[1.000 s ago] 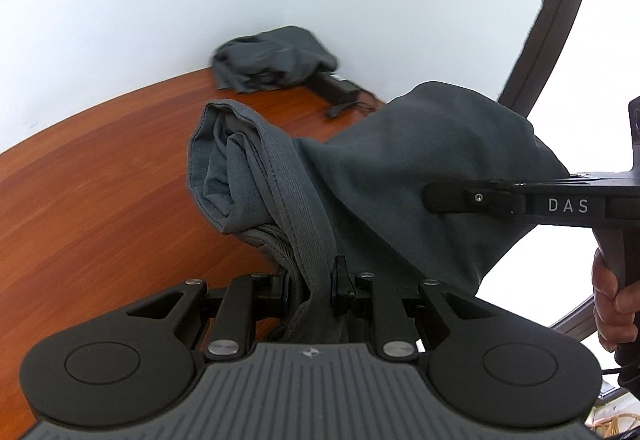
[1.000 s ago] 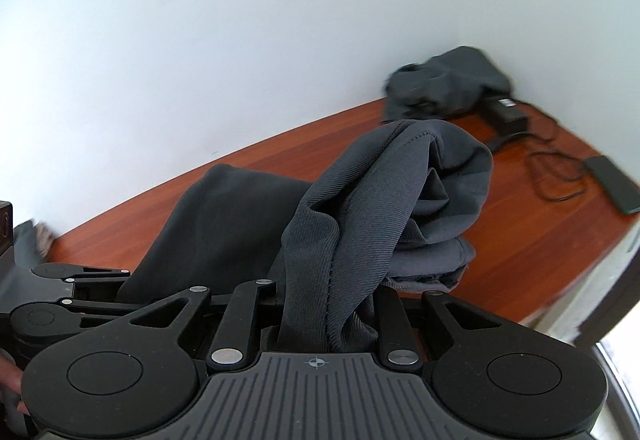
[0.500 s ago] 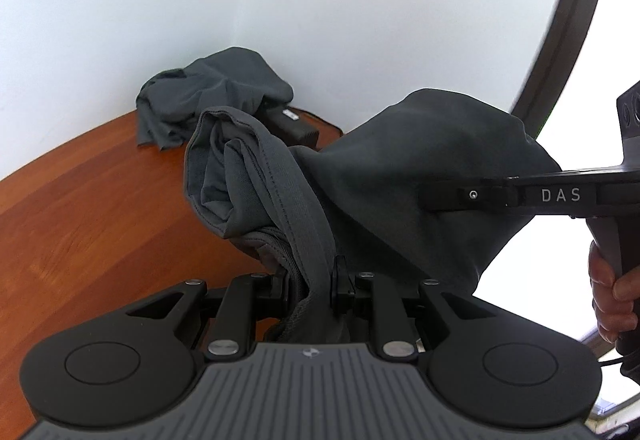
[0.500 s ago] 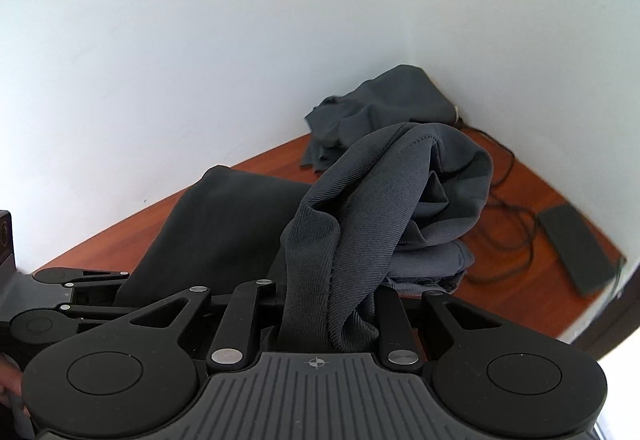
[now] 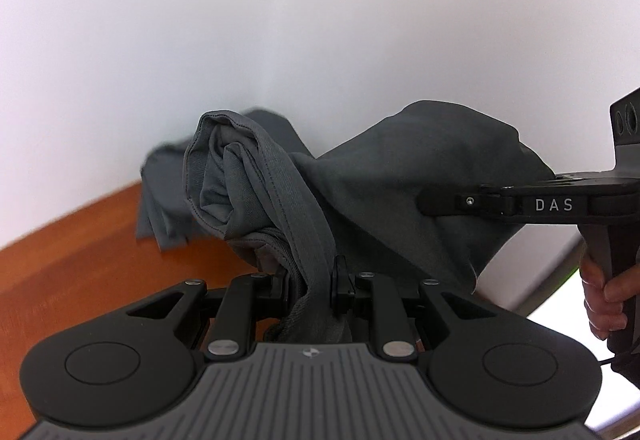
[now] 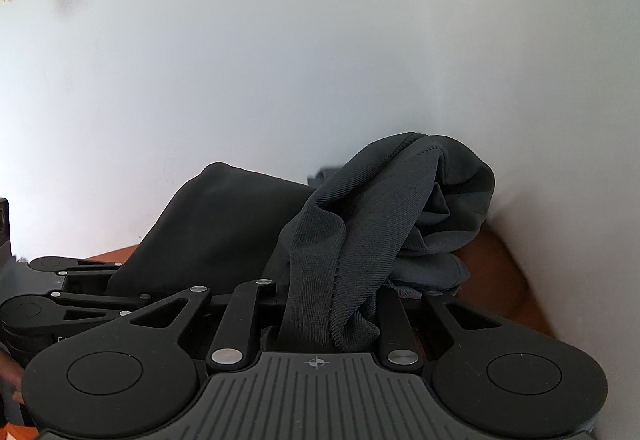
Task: Fold clothes
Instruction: 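Carry the folded trousers with both tools toward the clothes pile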
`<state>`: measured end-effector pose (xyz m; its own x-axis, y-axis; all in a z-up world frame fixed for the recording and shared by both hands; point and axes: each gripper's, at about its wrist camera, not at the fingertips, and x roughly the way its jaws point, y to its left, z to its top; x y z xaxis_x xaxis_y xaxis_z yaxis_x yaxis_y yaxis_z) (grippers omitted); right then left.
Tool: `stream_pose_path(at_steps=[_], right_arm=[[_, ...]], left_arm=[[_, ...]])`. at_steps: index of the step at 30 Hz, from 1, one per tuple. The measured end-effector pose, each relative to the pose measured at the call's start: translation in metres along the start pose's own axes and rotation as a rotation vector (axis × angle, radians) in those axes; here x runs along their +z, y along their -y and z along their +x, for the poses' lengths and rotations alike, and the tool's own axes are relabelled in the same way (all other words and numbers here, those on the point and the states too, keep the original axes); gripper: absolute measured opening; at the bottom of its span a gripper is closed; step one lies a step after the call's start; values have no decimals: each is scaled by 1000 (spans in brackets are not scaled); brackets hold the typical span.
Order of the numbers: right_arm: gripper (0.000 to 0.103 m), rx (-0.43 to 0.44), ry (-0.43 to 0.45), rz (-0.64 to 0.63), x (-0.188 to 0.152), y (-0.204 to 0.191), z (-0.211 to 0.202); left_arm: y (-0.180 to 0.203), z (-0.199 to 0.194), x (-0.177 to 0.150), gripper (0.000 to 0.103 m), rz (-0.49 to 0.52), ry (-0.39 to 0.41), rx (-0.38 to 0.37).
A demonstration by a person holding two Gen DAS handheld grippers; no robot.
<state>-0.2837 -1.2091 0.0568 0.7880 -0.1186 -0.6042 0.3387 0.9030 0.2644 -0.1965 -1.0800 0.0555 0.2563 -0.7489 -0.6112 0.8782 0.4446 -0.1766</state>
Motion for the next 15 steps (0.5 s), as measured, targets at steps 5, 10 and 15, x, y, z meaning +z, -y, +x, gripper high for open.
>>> stream_pose_path(at_steps=[5,10,15], right_arm=[[21,95,0,-57,57,49,40],[21,149,32,-105,109,83,78],[21,181,65,-163,152,105,117]], left_arm=[[6,41,52,22,-49,34,98],[5,81,102,22,-86,89,189],[5,110,139,22,-113,135,266]])
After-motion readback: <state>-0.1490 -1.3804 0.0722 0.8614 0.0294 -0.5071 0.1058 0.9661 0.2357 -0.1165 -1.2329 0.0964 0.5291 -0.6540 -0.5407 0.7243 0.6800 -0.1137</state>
